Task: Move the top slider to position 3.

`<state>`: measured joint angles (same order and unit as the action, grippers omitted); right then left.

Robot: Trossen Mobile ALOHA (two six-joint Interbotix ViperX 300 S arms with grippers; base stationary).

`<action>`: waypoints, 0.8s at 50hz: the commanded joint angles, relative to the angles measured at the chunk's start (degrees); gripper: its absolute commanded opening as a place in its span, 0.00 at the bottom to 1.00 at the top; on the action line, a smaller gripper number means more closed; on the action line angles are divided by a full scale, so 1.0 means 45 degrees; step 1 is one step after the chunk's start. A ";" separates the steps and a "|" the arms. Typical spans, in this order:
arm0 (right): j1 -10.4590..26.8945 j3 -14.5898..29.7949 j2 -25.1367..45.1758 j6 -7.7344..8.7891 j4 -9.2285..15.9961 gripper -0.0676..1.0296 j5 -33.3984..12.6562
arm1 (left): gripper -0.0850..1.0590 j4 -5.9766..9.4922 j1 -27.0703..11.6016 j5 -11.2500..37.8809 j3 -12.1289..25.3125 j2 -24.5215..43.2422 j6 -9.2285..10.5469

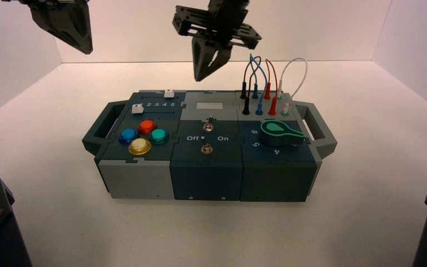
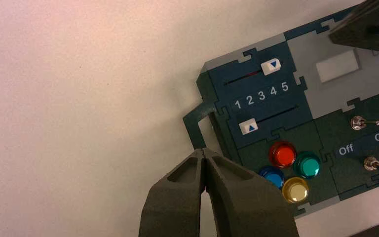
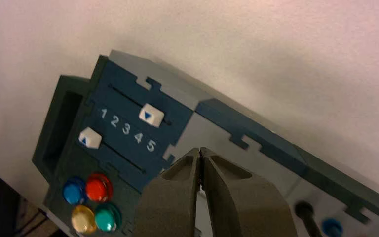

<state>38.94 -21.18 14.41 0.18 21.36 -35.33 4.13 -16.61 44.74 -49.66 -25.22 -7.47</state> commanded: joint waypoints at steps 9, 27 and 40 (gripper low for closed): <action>0.0234 0.0957 0.0605 0.0039 0.0937 0.04 -0.0215 | 0.05 -0.0020 -0.0020 -0.0039 0.0176 -0.0059 -0.0078; 0.0293 0.1133 0.0918 0.0039 0.1523 0.04 -0.0234 | 0.05 -0.0039 -0.0020 -0.0020 0.0195 -0.0059 -0.0078; 0.0449 0.1348 0.1309 0.0039 0.1797 0.04 -0.0234 | 0.05 -0.0020 -0.0039 -0.0020 0.0195 -0.0059 -0.0078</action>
<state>40.17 -17.05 21.01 0.26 28.83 -36.65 4.13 -16.52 44.91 -49.66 -25.22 -7.56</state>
